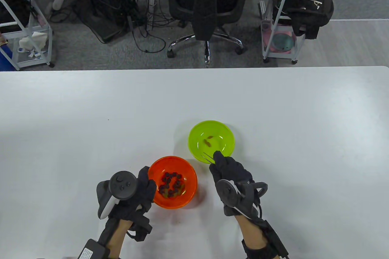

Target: Pick raisins with tweezers into bowl

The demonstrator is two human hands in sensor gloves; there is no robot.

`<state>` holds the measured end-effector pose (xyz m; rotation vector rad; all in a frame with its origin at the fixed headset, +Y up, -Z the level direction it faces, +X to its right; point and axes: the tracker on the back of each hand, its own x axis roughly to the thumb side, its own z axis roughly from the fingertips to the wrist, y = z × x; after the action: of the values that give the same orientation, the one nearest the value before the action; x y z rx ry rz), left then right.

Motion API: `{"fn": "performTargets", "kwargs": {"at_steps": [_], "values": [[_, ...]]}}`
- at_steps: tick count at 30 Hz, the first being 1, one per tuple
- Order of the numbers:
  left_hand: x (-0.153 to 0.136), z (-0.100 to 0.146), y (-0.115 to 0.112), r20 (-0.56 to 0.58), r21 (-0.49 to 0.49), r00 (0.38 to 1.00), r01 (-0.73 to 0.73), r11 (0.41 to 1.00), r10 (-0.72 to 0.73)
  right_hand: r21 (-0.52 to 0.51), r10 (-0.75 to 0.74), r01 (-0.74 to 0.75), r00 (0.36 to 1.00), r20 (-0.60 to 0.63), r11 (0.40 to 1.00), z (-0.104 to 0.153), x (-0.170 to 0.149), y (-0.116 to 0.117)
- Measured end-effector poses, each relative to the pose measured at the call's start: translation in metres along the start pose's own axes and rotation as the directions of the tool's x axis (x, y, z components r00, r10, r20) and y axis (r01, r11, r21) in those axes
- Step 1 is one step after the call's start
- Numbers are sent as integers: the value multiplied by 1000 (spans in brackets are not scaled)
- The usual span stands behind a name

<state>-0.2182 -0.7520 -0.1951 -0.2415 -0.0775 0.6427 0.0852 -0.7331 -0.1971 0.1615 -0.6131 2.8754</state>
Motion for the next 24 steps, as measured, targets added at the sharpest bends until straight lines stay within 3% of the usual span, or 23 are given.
{"fn": "performTargets", "kwargs": {"at_steps": [11, 24], "values": [[0, 1, 0, 9, 2, 1000, -2, 1000, 2, 11, -40, 39, 993, 109, 999, 14, 29, -6], [0, 2, 1, 15, 9, 1000, -10, 1000, 10, 95, -42, 16, 959, 282, 995, 29, 67, -4]]}}
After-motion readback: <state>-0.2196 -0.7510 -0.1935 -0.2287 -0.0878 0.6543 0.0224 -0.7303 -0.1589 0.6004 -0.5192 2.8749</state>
